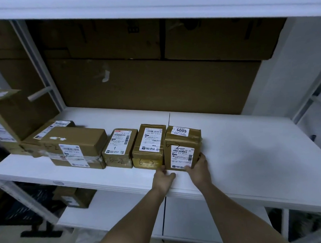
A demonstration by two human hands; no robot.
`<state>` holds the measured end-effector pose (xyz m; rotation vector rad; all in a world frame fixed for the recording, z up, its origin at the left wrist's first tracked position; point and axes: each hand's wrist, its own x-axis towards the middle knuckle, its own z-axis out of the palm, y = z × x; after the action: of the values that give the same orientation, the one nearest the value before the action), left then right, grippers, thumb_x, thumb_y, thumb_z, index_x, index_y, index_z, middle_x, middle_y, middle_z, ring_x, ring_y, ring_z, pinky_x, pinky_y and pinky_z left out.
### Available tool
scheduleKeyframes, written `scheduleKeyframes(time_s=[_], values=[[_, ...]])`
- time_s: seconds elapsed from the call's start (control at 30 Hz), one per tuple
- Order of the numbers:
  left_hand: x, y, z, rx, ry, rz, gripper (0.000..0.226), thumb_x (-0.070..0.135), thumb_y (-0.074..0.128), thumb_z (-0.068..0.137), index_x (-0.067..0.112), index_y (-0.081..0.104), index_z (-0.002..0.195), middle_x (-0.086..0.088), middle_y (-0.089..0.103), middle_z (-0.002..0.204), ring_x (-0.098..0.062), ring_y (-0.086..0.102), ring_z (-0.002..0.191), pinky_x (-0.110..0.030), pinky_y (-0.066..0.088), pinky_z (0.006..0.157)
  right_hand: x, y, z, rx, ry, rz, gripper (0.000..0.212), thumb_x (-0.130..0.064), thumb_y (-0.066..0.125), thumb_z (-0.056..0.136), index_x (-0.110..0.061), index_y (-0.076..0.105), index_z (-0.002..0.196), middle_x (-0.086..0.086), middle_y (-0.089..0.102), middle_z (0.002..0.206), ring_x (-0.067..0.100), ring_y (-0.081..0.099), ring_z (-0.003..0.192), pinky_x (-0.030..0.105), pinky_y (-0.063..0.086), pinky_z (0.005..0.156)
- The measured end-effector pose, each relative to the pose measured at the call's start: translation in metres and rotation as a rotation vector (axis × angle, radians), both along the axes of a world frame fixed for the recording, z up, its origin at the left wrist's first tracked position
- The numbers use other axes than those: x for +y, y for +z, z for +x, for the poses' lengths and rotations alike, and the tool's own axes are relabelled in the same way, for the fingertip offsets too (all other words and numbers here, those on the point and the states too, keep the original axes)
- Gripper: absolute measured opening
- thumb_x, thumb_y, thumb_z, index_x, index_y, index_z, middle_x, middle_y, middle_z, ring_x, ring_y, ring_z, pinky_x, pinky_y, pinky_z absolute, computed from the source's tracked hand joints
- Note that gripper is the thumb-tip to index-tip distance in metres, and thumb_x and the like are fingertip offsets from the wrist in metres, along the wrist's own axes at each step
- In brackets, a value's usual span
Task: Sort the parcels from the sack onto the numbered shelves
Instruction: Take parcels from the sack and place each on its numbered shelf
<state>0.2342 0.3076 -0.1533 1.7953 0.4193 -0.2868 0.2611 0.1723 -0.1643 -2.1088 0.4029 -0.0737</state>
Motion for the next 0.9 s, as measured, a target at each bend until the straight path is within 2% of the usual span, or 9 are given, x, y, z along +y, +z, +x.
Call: scheduleKeyframes(time_s=[0.13, 0.2, 0.3, 0.47, 0.63, 0.73, 0.8, 0.87, 0.9], values=[[0.001, 0.000, -0.001, 0.014, -0.003, -0.001, 0.055, 0.012, 0.061, 0.090, 0.005, 0.037, 0.139, -0.011, 0.052, 0.135, -0.026, 0.050, 0.124, -0.032, 0.039, 0.104, 0.003, 0.002, -0.002, 0.008, -0.016, 0.031, 0.076, -0.008, 0.073, 0.077, -0.006, 0.031, 0.140, 0.017, 0.050, 0.133, 0.034, 0.057, 0.114, 0.044, 0.050, 0.091], [0.002, 0.002, -0.001, 0.017, -0.007, -0.004, 0.053, 0.011, 0.060, 0.090, 0.005, 0.038, 0.137, -0.010, 0.053, 0.133, -0.025, 0.051, 0.122, -0.029, 0.039, 0.100, 0.002, 0.004, -0.005, 0.018, -0.029, 0.046, 0.079, -0.011, 0.074, 0.077, -0.005, 0.028, 0.142, 0.018, 0.051, 0.134, 0.034, 0.055, 0.118, 0.044, 0.049, 0.092], [0.004, 0.005, -0.003, 0.036, -0.034, 0.024, 0.044, 0.015, 0.058, 0.091, 0.007, 0.045, 0.132, -0.006, 0.056, 0.130, -0.026, 0.053, 0.117, -0.029, 0.042, 0.094, 0.001, 0.010, -0.011, 0.032, -0.042, 0.039, 0.087, -0.017, 0.074, 0.081, -0.003, 0.020, 0.148, 0.020, 0.043, 0.142, 0.035, 0.049, 0.126, 0.043, 0.045, 0.098], [0.007, 0.009, -0.010, 0.104, -0.095, 0.035, 0.049, 0.024, 0.057, 0.090, 0.008, 0.043, 0.135, -0.010, 0.053, 0.132, -0.030, 0.053, 0.118, -0.038, 0.046, 0.098, -0.001, 0.016, -0.025, 0.059, -0.044, 0.036, 0.090, -0.022, 0.071, 0.086, -0.004, 0.012, 0.152, 0.021, 0.032, 0.150, 0.035, 0.039, 0.135, 0.042, 0.037, 0.104], [0.012, 0.014, -0.020, 0.100, -0.146, 0.051, 0.057, 0.027, 0.058, 0.088, 0.007, 0.040, 0.139, -0.012, 0.051, 0.136, -0.031, 0.052, 0.121, -0.040, 0.044, 0.101, 0.004, 0.028, -0.039, 0.065, -0.072, 0.001, 0.088, -0.025, 0.069, 0.088, -0.004, 0.012, 0.151, 0.023, 0.030, 0.149, 0.037, 0.038, 0.135, 0.041, 0.036, 0.104], [0.015, 0.016, -0.025, 0.096, -0.173, 0.078, 0.056, 0.025, 0.056, 0.091, 0.007, 0.037, 0.141, -0.011, 0.047, 0.138, -0.030, 0.050, 0.124, -0.037, 0.043, 0.102, 0.006, 0.031, -0.049, 0.091, -0.060, -0.007, 0.082, -0.029, 0.068, 0.088, -0.005, 0.019, 0.149, 0.021, 0.034, 0.147, 0.035, 0.041, 0.133, 0.039, 0.038, 0.103], [0.016, 0.017, -0.027, 0.086, -0.211, 0.110, 0.041, 0.024, 0.053, 0.091, 0.009, 0.047, 0.129, -0.013, 0.055, 0.124, -0.030, 0.056, 0.113, -0.037, 0.046, 0.095, 0.006, 0.030, -0.059, 0.121, -0.042, -0.031, 0.068, -0.033, 0.065, 0.090, -0.009, 0.033, 0.144, 0.016, 0.044, 0.141, 0.030, 0.047, 0.128, 0.036, 0.039, 0.101], [0.015, 0.018, -0.030, 0.062, -0.252, 0.155, 0.010, 0.021, 0.051, 0.089, 0.012, 0.055, 0.089, -0.011, 0.057, 0.089, -0.026, 0.057, 0.079, -0.032, 0.044, 0.074, 0.003, 0.027, -0.069, 0.152, -0.030, -0.066, 0.047, -0.031, 0.061, 0.092, -0.012, 0.050, 0.133, 0.009, 0.056, 0.130, 0.024, 0.053, 0.121, 0.029, 0.039, 0.095], [0.013, 0.016, -0.032, 0.060, -0.266, 0.171, 0.014, 0.019, 0.050, 0.088, 0.013, 0.051, 0.076, -0.011, 0.054, 0.080, -0.025, 0.052, 0.070, -0.030, 0.039, 0.070, 0.002, 0.026, -0.075, 0.156, -0.026, -0.075, 0.036, -0.029, 0.059, 0.092, -0.013, 0.057, 0.124, 0.005, 0.061, 0.124, 0.022, 0.055, 0.117, 0.026, 0.039, 0.091]])
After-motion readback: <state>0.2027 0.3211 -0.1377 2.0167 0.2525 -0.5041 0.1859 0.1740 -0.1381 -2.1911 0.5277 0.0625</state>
